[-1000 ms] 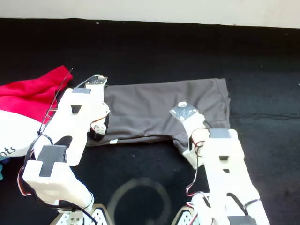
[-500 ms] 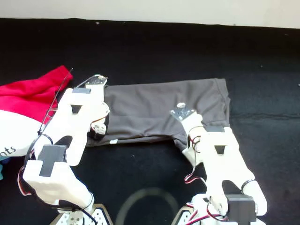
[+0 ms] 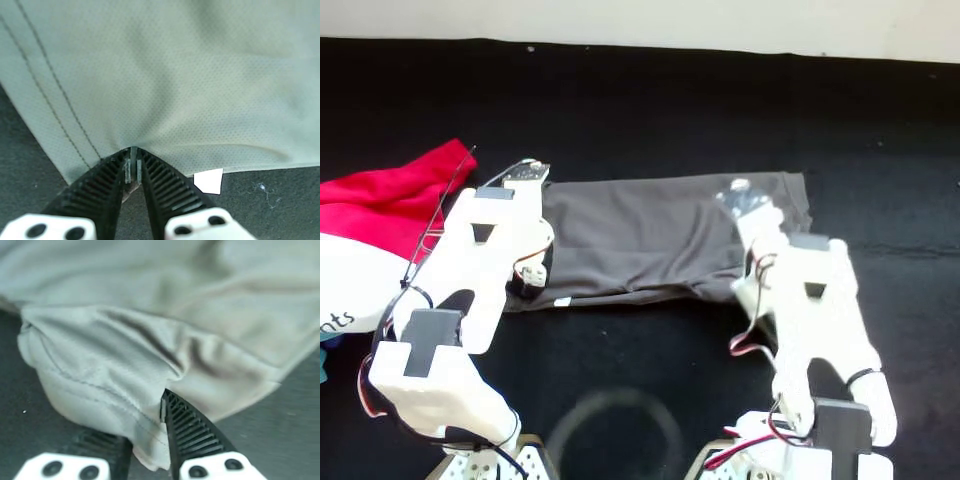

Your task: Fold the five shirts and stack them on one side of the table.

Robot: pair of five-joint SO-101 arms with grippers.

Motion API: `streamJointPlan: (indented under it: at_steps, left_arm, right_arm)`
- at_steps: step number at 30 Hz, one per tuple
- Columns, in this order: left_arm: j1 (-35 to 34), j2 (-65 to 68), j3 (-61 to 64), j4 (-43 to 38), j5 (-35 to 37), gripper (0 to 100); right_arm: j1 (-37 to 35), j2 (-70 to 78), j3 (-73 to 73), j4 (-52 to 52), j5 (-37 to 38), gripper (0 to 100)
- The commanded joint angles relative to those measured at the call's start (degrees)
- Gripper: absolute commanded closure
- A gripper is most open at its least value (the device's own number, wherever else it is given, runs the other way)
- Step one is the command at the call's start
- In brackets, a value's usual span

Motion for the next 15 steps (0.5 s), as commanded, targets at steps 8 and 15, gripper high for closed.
streamJointPlan:
  at_steps: [8, 15]
  left_arm:
    - [-1.36, 0.48, 0.4, -1.85, 0.0, 99]
    - [-1.36, 0.48, 0.4, -1.85, 0.0, 99]
  right_arm:
    - [-1.19, 8.66, -19.91, -0.66, 0.26, 98.4]
    - [-2.86, 23.16, -34.24, 0.22, -5.19, 85.4]
